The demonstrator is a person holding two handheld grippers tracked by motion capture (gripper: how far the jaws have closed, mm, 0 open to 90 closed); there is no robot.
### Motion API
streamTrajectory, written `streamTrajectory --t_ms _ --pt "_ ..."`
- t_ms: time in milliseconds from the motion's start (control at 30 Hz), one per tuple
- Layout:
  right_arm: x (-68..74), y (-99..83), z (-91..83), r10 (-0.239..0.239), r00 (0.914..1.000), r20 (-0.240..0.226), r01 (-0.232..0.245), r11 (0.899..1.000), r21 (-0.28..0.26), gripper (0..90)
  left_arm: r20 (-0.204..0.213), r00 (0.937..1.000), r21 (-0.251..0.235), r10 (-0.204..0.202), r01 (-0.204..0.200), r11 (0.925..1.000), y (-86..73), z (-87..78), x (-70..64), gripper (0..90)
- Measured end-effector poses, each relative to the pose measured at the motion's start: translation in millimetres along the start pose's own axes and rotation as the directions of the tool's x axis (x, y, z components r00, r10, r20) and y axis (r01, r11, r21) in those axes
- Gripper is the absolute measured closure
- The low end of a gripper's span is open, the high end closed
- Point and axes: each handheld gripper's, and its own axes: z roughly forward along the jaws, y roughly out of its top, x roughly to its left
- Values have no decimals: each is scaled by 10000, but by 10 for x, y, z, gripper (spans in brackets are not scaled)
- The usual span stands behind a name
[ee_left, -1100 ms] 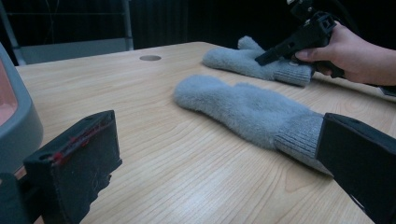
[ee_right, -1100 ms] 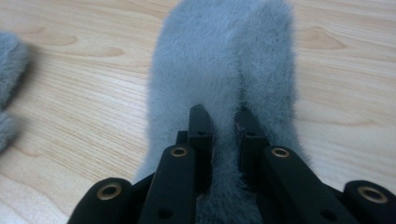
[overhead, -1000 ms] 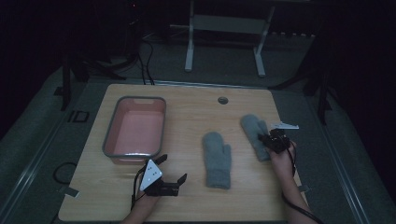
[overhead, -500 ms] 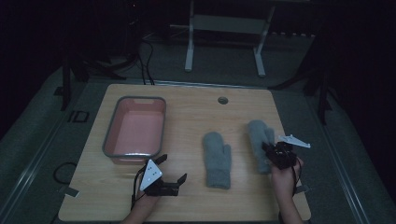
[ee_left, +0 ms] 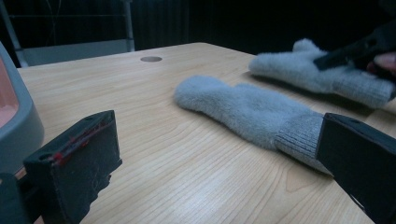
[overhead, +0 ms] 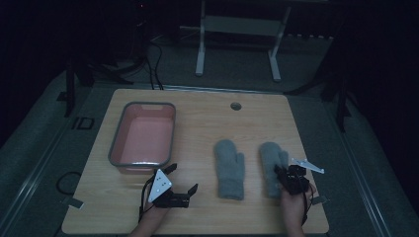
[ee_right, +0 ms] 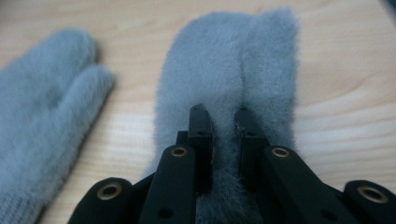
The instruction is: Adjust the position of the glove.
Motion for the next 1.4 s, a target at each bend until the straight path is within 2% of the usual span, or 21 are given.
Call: streamTrajectory --t_ms 100,267,400,433,467,500,533,633,667,733,767,900,933,967,1067,1133,1233,1333,1400 --pt "27 -65 88 -61 10000 2 61 9994 353 797 -20 10000 -5 23 -23 10000 0 1 -3 3" --pt "28 -135 145 -112 9998 190 108 9997 220 736 0 10000 -1 26 -26 10000 0 0 -2 3" --pt "18 -124 119 -176 9998 -56 177 9997 145 617 12 10000 -23 21 -21 10000 0 2 -4 3" --pt "15 -90 95 -297 9991 -317 299 9995 73 569 11 10000 -13 8 -8 10000 0 1 -3 3" --pt "15 -90 95 -297 9991 -317 299 9995 73 569 11 10000 -13 8 -8 10000 0 1 -3 3" --pt "15 -62 80 -470 9982 -362 472 9989 50 527 16 10000 0 -8 8 10000 0 0 0 3" --pt "32 33 59 -1093 9914 -717 1110 9936 198 480 15 10000 0 -11 11 10000 0 0 0 3" --pt "34 85 93 -2281 9703 -811 2312 9724 313 469 16 10000 -2 -18 18 10000 0 0 -1 3" --pt "21 88 114 -2458 9669 -688 2493 9672 477 466 12 10000 1 -17 17 10000 0 0 -1 3" --pt "-10 78 164 -2604 9613 -901 2671 9608 736 465 0 10000 0 -44 44 10000 0 1 -1 3" --pt "-20 64 185 -2714 9586 -862 2783 9570 822 465 -3 10000 0 -57 57 10000 0 1 0 3" --pt "-31 23 248 -3138 9457 -851 3213 9420 970 466 -8 10000 -17 -86 86 10000 -1 3 2 3" --pt "-29 22 258 -3221 9425 -894 3302 9387 992 479 -6 10000 -13 -78 78 10000 -1 2 1 3" --pt "-31 22 263 -3251 9412 -923 3334 9378 969 530 -5 10000 -4 -64 64 10000 0 1 1 3" --pt "-44 13 258 -2772 9572 -832 2839 9553 830 685 2 10000 0 -56 56 10000 -1 0 0 3" --pt "-37 3 240 -2594 9633 -682 2642 9617 727 773 -5 10000 -8 -63 63 10000 -1 1 1 3" --pt "28 15 195 -2669 9634 -240 2679 9616 600 809 -5 10000 -17 -95 95 10000 -1 2 4 3" --pt "86 93 100 -2160 9763 -140 2163 9760 254 813 -13 9999 -12 -107 107 9999 0 2 5 3" --pt "140 167 30 -1983 9801 -61 1983 9801 -36 813 -5 9999 -16 -104 104 9999 -1 2 5 3"
